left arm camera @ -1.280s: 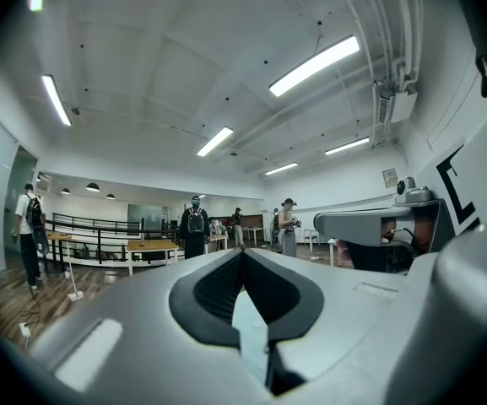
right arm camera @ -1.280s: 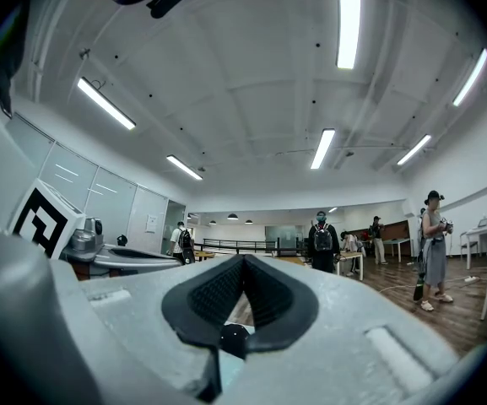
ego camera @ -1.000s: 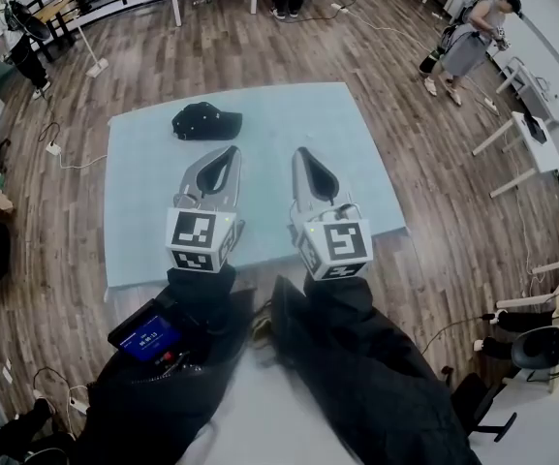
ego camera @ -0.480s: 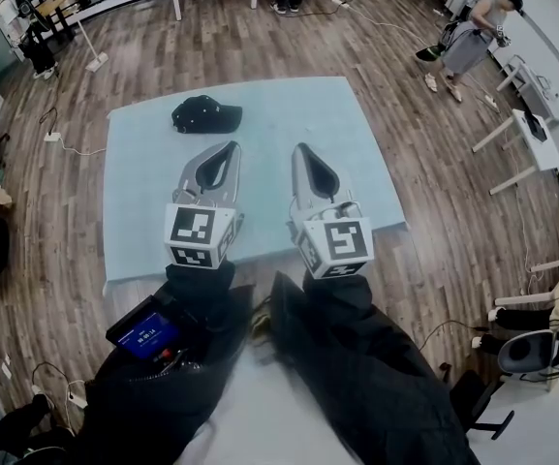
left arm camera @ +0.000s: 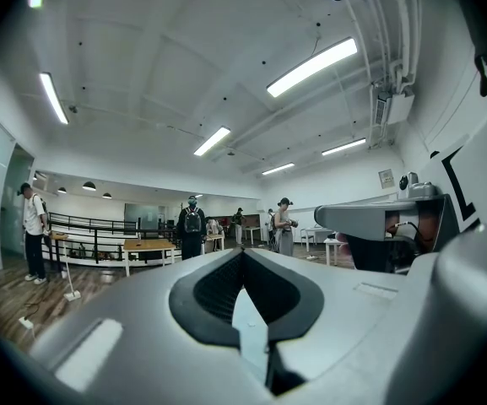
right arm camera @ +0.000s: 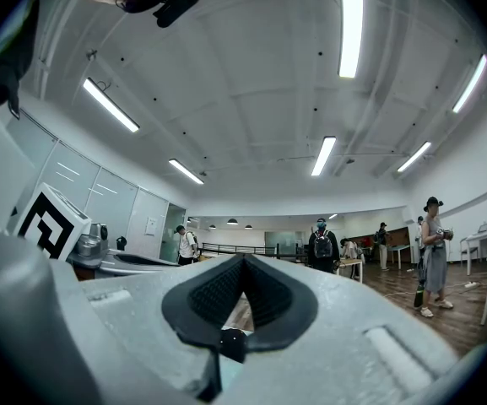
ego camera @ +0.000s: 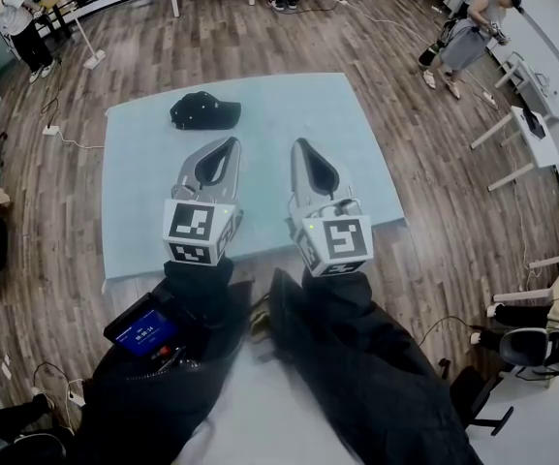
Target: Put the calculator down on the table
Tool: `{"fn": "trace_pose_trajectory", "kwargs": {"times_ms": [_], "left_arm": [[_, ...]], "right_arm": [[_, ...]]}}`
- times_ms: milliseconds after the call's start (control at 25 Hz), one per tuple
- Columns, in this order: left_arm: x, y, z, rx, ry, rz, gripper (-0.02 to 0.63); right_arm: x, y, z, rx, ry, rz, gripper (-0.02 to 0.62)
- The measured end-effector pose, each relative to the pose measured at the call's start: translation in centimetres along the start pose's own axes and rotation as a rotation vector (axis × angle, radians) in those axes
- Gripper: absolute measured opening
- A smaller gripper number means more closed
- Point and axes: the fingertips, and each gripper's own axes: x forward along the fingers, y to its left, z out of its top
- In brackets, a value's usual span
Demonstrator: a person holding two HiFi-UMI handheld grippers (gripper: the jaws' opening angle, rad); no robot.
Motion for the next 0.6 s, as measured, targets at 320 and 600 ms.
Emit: {"fn": "trace_pose_trajectory", "kwargs": {"times_ms": [320, 600], "left_arm": [[0.3, -0.3, -0.5, -0.005, 0.004, -0.019, 0.002], [0.3, -1.3, -0.8, -0.004, 0.004, -0.044, 0.002]], "right_arm": [[-0.3, -0.4, -0.3, -0.002, 0.02, -0.037, -0.002], [-0.9, -0.4, -0.8, -0.02, 0.02, -0.029, 0.0]]}}
